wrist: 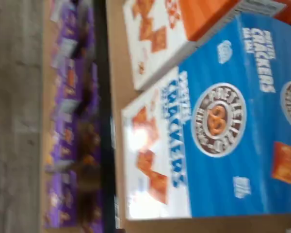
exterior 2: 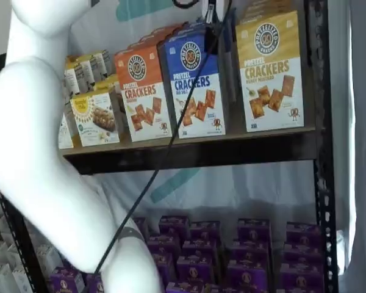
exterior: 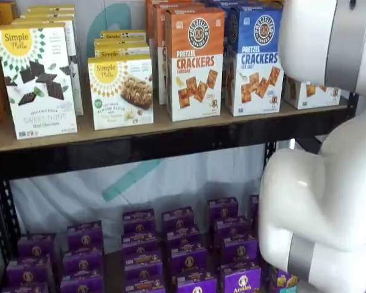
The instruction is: Retrieve the yellow and white box located on the top shelf, the sixth one from the left
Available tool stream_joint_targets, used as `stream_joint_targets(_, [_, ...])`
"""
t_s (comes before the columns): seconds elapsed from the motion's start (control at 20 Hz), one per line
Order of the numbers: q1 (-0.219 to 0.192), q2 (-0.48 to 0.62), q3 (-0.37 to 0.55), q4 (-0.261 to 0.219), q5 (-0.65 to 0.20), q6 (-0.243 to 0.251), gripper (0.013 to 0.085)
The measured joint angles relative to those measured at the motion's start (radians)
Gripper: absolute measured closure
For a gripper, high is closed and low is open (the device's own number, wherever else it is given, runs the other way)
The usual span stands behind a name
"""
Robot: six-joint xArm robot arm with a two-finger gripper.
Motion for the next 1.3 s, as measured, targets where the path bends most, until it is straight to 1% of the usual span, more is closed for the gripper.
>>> stream_joint_targets(0.1, [0.001, 0.004, 0.004, 0.008, -0.053, -0.015, 0.013])
stream_joint_targets(0.2, [-0.005, 0.011, 0.001, 0.023, -0.08, -0.024, 0.013])
stream_joint_targets(0.3, [-0.004, 0.008, 0.018, 0.031, -0.14, -0.046, 0.013])
stream_joint_targets(0.4, [0.011, 0.004, 0.043, 0.021, -0.229, -0.081, 0.013])
stream_joint_targets(0.5, [0.02, 0.002, 0.06, 0.015, -0.281, -0.101, 0.013])
stream_joint_targets(0.55, [0.029, 0.006, 0.071, 0.011, -0.325, -0.118, 0.013])
stream_joint_targets(0.6, [0.037, 0.004, 0.076, -0.003, -0.345, -0.127, 0.013])
stream_joint_targets(0.7, [0.052, 0.024, 0.055, -0.046, -0.347, -0.127, 0.013])
stream_joint_targets(0.8, [0.063, 0.062, 0.011, -0.082, -0.32, -0.112, 0.013])
stream_joint_targets(1.05, [0.089, 0.148, -0.095, -0.144, -0.249, -0.071, 0.013])
stream_joint_targets(1.3, [0.118, 0.205, -0.169, -0.198, -0.204, -0.041, 0.013])
